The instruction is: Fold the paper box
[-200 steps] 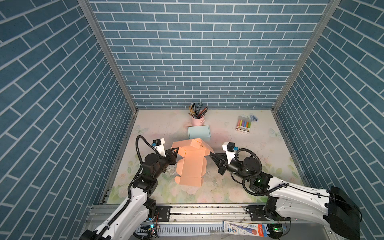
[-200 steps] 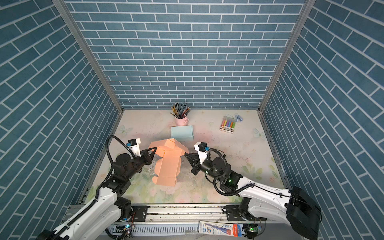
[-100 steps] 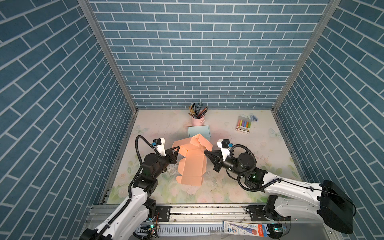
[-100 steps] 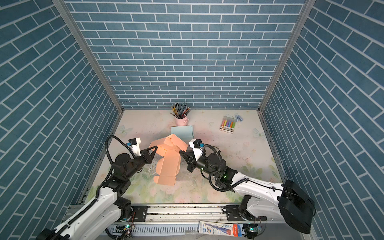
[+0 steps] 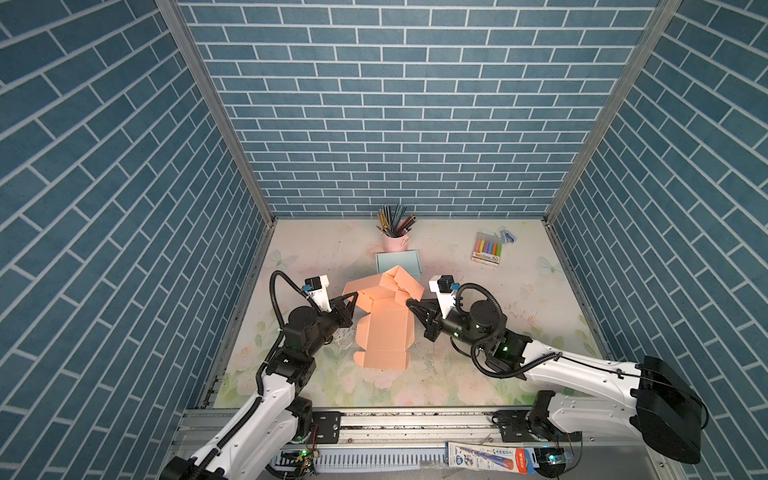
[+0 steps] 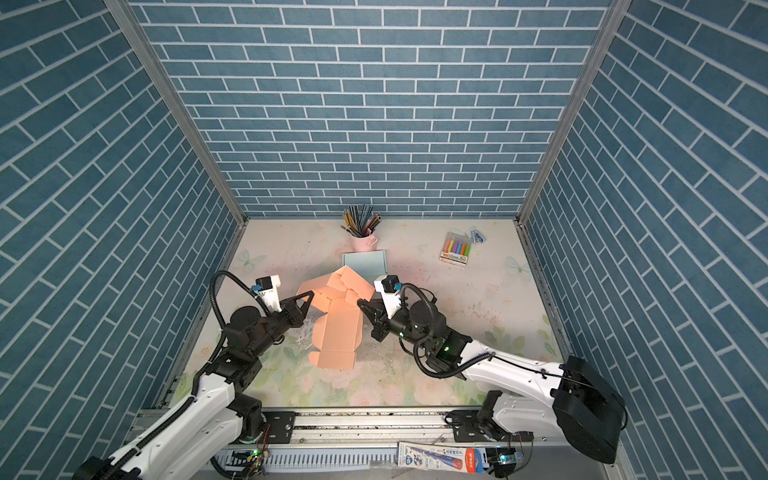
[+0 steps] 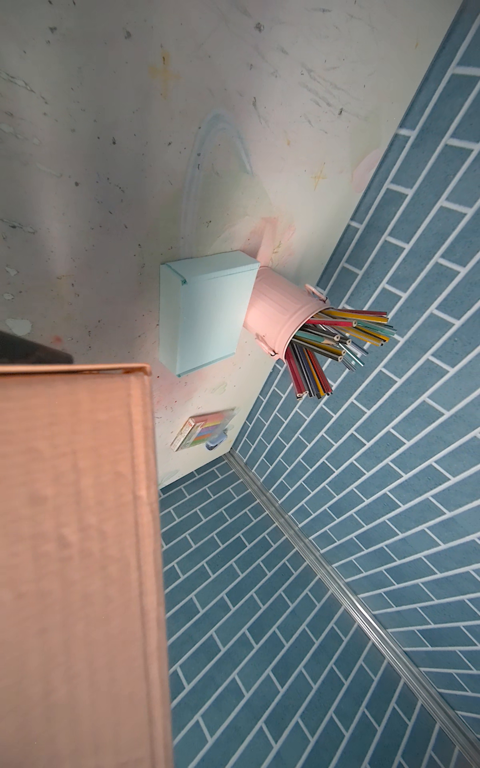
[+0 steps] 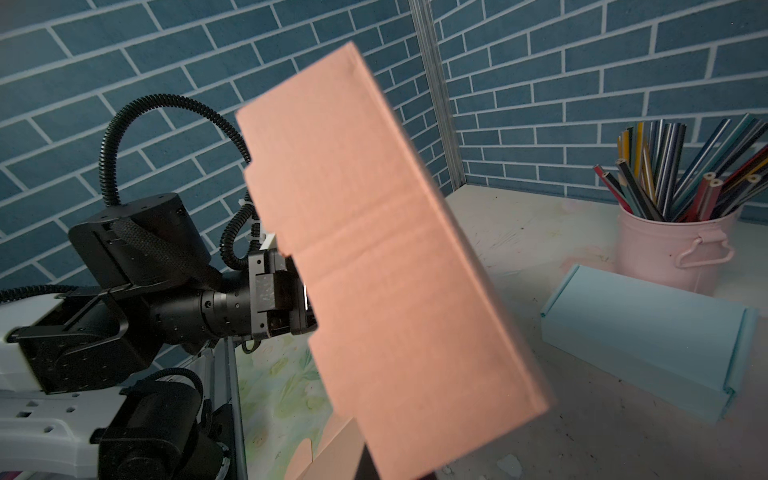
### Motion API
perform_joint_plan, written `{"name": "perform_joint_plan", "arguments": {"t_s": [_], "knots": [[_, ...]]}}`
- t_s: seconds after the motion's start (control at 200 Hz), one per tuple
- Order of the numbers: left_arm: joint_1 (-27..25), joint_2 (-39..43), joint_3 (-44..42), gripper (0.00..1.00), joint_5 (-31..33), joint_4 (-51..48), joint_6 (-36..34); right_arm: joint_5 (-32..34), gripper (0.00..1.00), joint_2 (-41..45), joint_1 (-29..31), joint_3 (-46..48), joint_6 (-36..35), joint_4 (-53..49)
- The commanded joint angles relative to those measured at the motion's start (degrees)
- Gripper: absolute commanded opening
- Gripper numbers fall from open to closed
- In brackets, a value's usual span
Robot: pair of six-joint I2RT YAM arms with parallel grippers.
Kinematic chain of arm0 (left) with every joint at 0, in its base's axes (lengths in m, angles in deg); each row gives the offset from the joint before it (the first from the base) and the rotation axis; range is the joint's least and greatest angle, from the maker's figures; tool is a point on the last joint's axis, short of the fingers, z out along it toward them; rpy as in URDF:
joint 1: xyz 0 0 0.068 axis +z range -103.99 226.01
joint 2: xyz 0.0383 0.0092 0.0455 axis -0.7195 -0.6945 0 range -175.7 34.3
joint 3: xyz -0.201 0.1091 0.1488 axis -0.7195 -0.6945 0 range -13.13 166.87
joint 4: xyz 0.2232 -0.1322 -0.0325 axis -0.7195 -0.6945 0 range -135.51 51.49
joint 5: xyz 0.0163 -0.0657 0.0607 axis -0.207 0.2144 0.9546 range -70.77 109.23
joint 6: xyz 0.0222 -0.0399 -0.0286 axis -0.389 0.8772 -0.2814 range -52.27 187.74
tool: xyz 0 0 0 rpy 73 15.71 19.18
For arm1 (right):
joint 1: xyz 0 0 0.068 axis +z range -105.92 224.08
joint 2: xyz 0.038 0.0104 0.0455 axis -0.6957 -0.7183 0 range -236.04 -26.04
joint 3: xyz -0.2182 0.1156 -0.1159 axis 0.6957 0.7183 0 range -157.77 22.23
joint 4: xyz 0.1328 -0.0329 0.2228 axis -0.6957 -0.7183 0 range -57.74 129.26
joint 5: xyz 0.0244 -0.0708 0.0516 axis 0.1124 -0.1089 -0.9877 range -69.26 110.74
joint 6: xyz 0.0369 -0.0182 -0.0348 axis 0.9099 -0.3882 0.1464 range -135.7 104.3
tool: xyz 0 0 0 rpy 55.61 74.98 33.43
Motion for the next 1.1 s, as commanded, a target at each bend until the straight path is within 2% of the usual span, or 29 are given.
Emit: {"name": "perform_joint_plan", "arguments": {"t_s": [0.0, 0.195, 0.37, 0.49, 0.6, 0.68, 0.785, 0.95, 1.095], "knots": [[0.1, 0.1, -0.6, 0.0, -1.0, 1.1, -1.2, 0.3, 0.05, 3.2, -0.1, 0.0, -1.4, -1.1], [1.6, 0.0, -0.2, 0.0, -1.5, -0.3, -2.5, -1.2, 0.13, 10.8, -0.1, 2.9, -4.6, -4.2], [3.1, -1.3, 0.9, 0.0, -3.5, -1.9, -4.0, -1.1, 0.18, 18.3, -0.6, 2.8, -9.2, -15.4], [3.8, -1.7, 1.4, 0.0, -4.8, -3.0, -5.1, -4.4, 0.28, 24.4, -3.5, 2.7, -10.5, -19.6], [4.5, -2.8, 2.1, 0.0, -7.1, -4.0, -6.6, -4.8, 0.38, 27.9, -5.7, 2.3, -11.4, -21.8], [4.6, -3.4, 2.5, 0.0, -8.3, -4.9, -7.9, -6.2, 0.43, 27.1, -8.2, 0.8, -11.0, -23.2], [4.9, -3.4, 2.5, 0.0, -9.3, -5.5, -8.6, -10.9, 0.46, 21.6, -10.8, -3.0, -10.7, -25.6], [4.9, -4.2, 2.1, 0.0, -11.2, -4.3, -8.3, -16.4, 0.56, 14.4, -11.0, -5.8, -11.5, -24.7], [4.9, -4.4, 1.7, 0.0, -12.7, -2.9, -7.7, -20.4, 0.58, 11.0, -11.1, -8.3, -13.4, -26.2]]}}
